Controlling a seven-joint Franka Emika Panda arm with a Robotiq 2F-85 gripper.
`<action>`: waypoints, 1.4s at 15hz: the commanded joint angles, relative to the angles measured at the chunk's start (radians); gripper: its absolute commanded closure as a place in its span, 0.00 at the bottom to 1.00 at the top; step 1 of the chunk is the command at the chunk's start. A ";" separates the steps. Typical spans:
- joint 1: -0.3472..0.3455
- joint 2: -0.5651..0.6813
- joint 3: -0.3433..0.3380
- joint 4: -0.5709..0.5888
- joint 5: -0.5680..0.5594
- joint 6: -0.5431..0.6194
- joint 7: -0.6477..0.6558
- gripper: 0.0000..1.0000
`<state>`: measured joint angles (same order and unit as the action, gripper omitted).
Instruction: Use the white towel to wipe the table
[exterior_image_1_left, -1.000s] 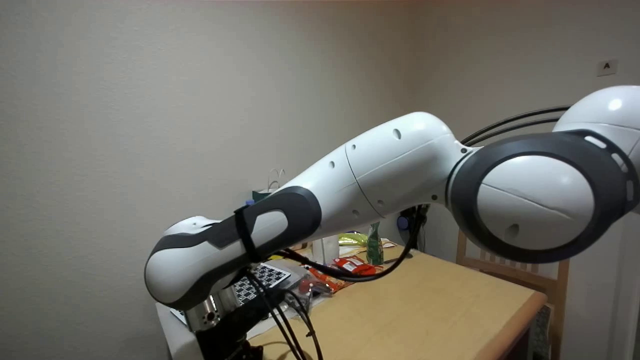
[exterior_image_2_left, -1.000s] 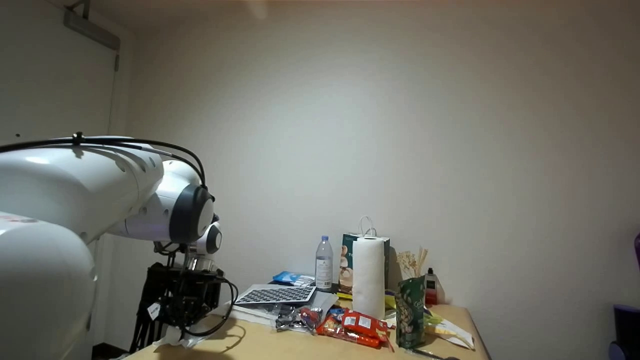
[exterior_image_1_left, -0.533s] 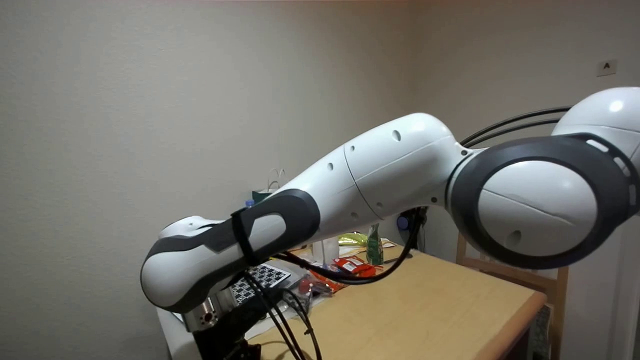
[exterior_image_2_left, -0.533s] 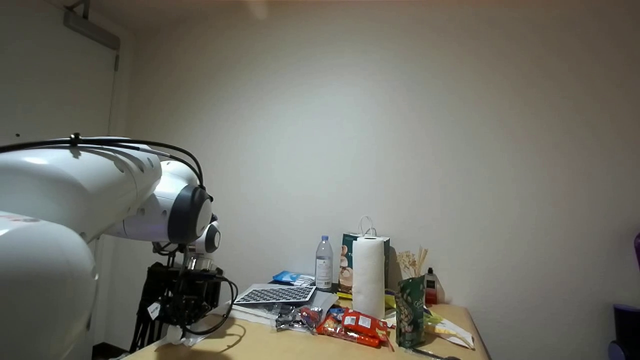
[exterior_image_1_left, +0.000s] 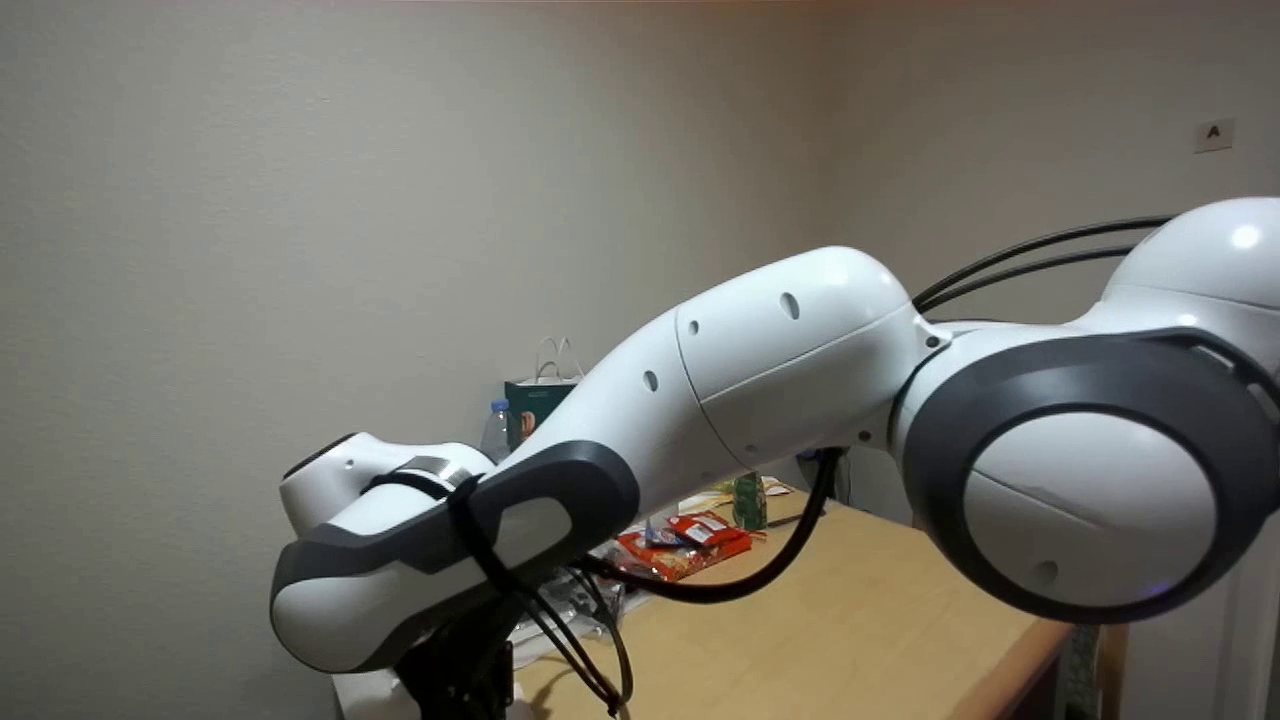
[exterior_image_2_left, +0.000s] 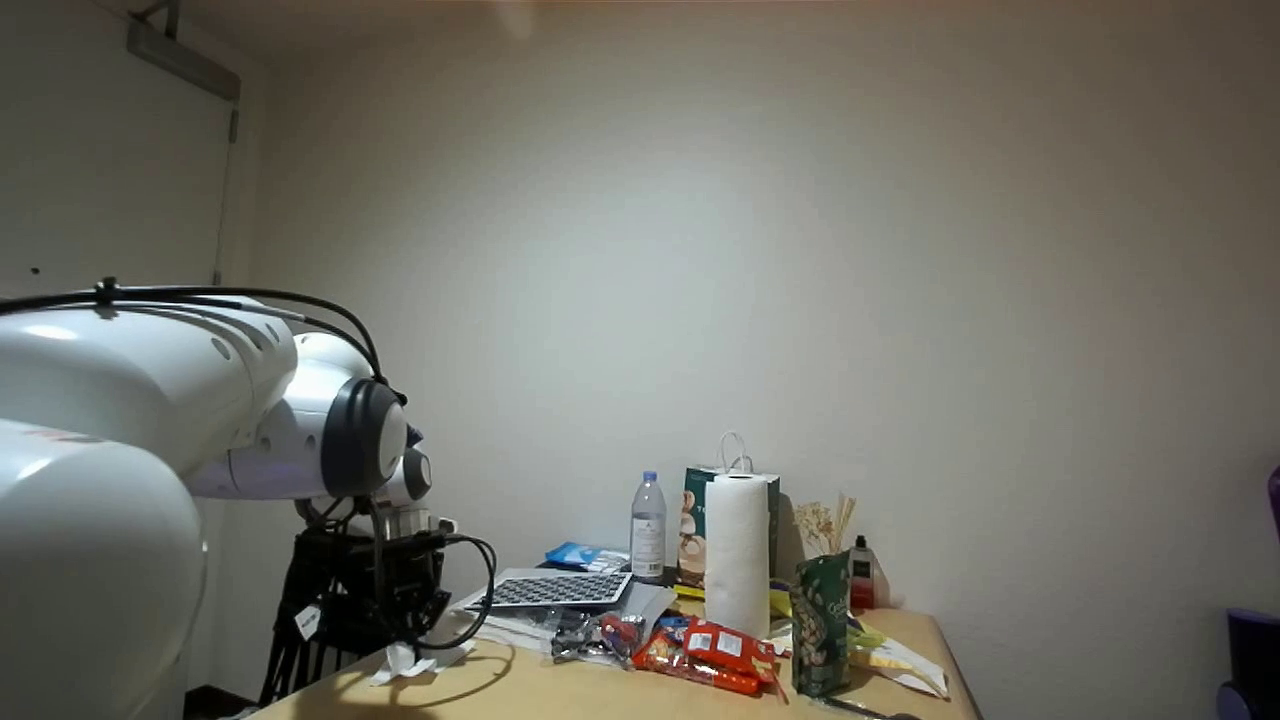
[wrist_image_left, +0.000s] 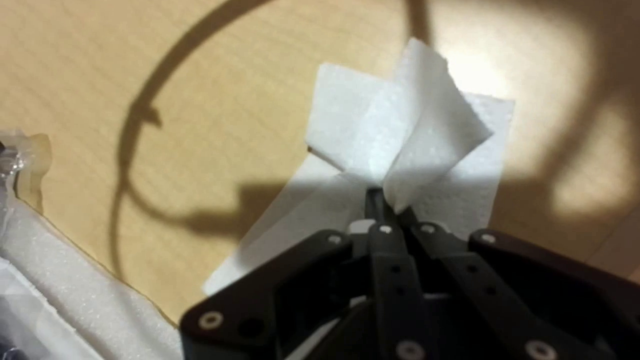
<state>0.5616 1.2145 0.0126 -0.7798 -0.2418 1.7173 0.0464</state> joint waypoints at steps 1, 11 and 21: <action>0.001 0.004 0.000 0.008 0.000 -0.001 -0.002 0.98; -0.124 -0.043 0.014 -0.074 0.162 0.083 0.097 0.98; -0.208 -0.112 -0.005 -0.233 0.206 0.144 0.177 1.00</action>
<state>0.4021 1.1330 0.0247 -0.9252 -0.0639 1.8490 0.1673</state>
